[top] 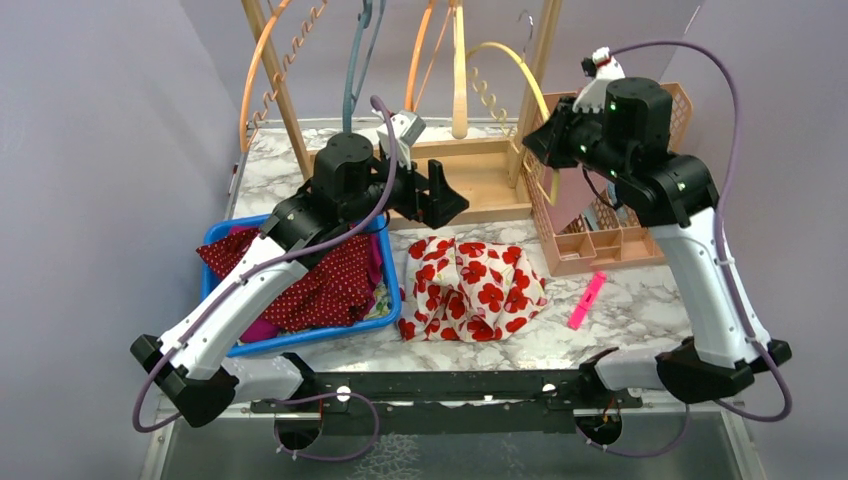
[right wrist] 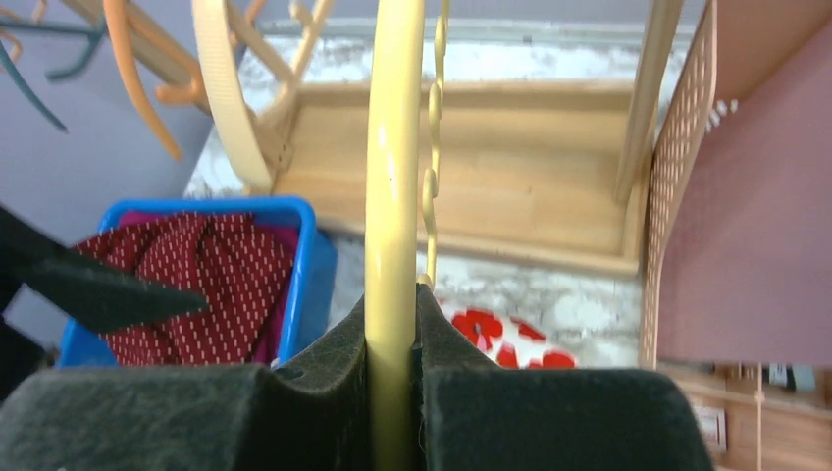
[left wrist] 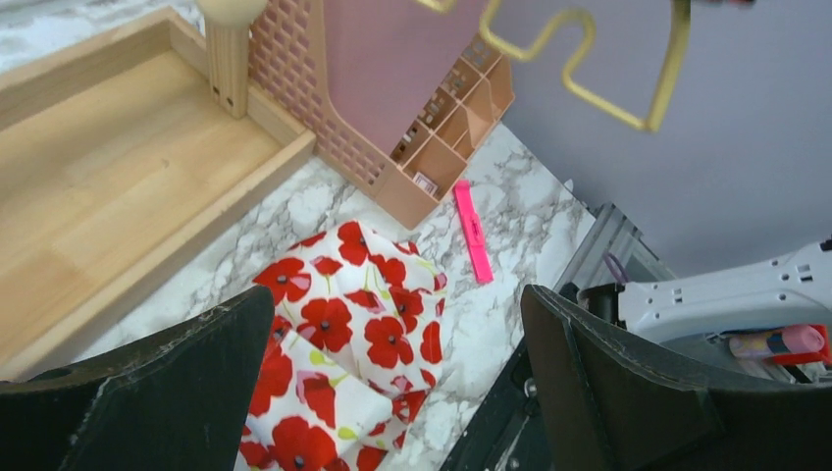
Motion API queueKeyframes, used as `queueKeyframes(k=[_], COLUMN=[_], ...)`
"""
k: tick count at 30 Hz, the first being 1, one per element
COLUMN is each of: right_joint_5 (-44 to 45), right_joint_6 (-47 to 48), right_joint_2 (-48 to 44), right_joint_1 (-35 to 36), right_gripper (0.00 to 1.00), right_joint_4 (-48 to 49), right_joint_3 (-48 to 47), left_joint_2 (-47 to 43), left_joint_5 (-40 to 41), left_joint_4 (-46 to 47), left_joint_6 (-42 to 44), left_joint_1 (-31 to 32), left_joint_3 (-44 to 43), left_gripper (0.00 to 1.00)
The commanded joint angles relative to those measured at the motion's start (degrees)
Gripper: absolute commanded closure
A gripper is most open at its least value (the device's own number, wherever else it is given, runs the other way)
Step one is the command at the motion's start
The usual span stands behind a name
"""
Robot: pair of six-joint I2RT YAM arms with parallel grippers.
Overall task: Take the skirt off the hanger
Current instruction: Place the hanger at the clothesline.
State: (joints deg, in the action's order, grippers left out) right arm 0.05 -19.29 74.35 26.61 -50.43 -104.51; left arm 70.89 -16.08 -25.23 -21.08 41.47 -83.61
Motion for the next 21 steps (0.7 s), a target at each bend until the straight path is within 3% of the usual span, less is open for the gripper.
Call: queueKeyframes(k=[1, 14, 21], right_joint_5=[3.28, 7.93, 4.29], right_joint_6=[1.86, 3.79, 1.06], right_joint_2=[4.78, 20.34, 24.60], right_joint_1=[0.11, 0.02, -1.68], right_gripper=[0.99, 0.99, 0.99], right_joint_4=[8.20, 10.32, 11.25], right_joint_3=[-7.41, -26.57, -28.58], left_joint_2=[-4.12, -7.48, -6.94], left_joint_5=[1.67, -0.26, -0.80], left_joint_4=[-2.20, -7.63, -9.90], left_joint_6=[-2.54, -0.82, 1.04], left_joint_1=[-0.08, -0.06, -0.08], left_joint_3=[3.14, 5.83, 5.60], left_gripper=[0.01, 0.01, 0.01])
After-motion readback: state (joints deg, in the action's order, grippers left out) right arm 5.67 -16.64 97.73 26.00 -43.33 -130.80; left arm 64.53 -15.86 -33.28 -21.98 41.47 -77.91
